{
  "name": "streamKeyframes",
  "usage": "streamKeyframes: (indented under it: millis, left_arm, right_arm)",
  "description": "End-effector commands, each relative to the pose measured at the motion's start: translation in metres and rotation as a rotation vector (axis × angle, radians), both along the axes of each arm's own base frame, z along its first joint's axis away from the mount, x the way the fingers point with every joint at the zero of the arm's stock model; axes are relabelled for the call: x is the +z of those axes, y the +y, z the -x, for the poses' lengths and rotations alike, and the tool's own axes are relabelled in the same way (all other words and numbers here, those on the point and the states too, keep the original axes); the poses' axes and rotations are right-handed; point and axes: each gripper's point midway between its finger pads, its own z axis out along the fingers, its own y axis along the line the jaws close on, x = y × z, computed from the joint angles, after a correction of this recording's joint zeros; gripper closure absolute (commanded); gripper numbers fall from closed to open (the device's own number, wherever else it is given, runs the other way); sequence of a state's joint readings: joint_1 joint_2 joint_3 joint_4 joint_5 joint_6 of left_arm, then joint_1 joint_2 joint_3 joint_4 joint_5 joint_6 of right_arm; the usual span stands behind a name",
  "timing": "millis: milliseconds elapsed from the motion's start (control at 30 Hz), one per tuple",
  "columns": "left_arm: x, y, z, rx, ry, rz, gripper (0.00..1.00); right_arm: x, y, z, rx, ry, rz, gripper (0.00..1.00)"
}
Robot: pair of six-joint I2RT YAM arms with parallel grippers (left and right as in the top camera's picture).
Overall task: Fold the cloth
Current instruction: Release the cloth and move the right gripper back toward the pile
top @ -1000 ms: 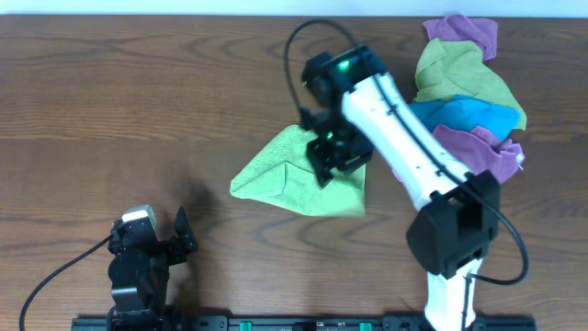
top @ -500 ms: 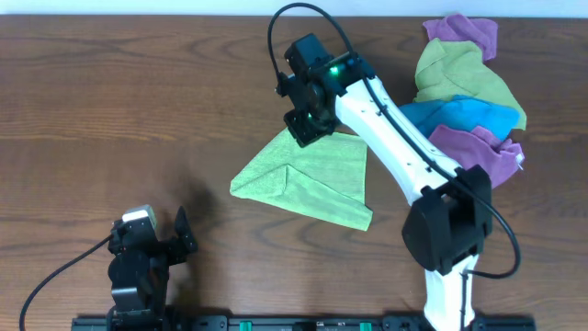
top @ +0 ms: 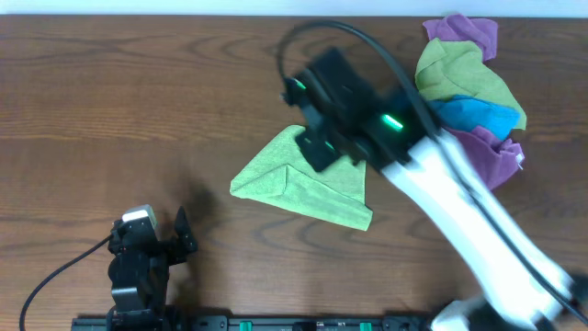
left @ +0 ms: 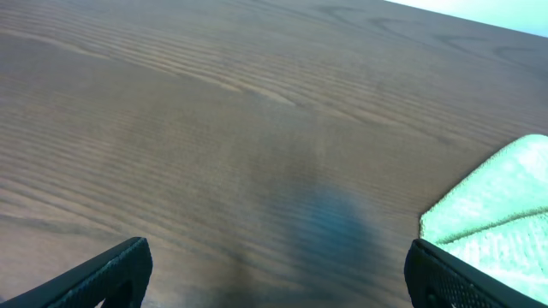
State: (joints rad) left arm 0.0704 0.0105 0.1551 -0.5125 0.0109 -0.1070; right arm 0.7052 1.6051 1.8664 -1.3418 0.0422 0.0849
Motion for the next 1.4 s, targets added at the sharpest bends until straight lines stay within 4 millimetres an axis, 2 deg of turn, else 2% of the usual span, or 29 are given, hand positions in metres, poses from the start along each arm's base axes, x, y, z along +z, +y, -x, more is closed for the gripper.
streamKeyframes:
  millis: [0, 100, 233, 300, 367, 533, 633, 733, 833, 933, 1033, 1167, 1367]
  left_arm:
    - [-0.005, 0.004, 0.000, 0.017, 0.009, -0.013, 0.05]
    - [-0.005, 0.004, 0.000, 0.017, 0.009, -0.013, 0.05]
    - [-0.005, 0.004, 0.000, 0.017, 0.009, -0.013, 0.05]
    - [-0.005, 0.004, 0.000, 0.017, 0.009, -0.013, 0.05]
    - [-0.005, 0.004, 0.000, 0.017, 0.006, -0.013, 0.05]
    - [-0.002, -0.013, -0.003, -0.026, -0.016, 0.119, 0.05]
    - [-0.002, -0.035, -0.002, -0.103, -0.011, 0.263, 0.05]
    - [-0.001, -0.043, -0.001, -0.129, -0.011, 0.317, 0.05]
    - [0.000, -0.047, -0.001, -0.110, -0.008, 0.411, 0.05]
    - [0.005, -0.046, -0.004, -0.102, -0.031, 0.409, 0.05]
    - [0.023, -0.040, -0.011, -0.093, -0.113, 0.389, 0.05]
    - [0.030, -0.042, -0.014, -0.106, -0.142, 0.395, 0.05]
    - [0.016, -0.042, -0.009, -0.093, -0.084, 0.402, 0.05]
  right_arm:
    - [-0.005, -0.021, 0.034, -0.028, -0.001, 0.002, 0.98]
    - [-0.015, -0.038, 0.071, -0.051, -0.010, -0.062, 0.98]
    - [-0.029, -0.049, 0.096, -0.070, -0.004, -0.147, 0.99]
    - [-0.052, -0.057, 0.105, -0.095, 0.019, -0.155, 0.98]
    - [-0.079, -0.057, 0.104, -0.105, 0.050, -0.123, 0.99]
    - [-0.132, -0.050, 0.068, -0.189, 0.097, -0.075, 0.99]
    - [-0.160, -0.049, 0.030, -0.255, 0.111, -0.056, 0.99]
    - [-0.187, -0.054, 0.000, -0.302, 0.128, -0.046, 0.99]
    - [-0.213, -0.063, -0.031, -0.352, 0.148, -0.076, 0.99]
    - [-0.230, -0.076, -0.054, -0.368, 0.138, -0.081, 0.99]
    - [-0.245, -0.079, -0.079, -0.365, 0.121, -0.142, 0.99]
    - [-0.266, -0.074, -0.090, -0.343, 0.120, -0.155, 0.99]
    - [-0.289, -0.073, -0.100, -0.350, 0.120, -0.152, 0.99]
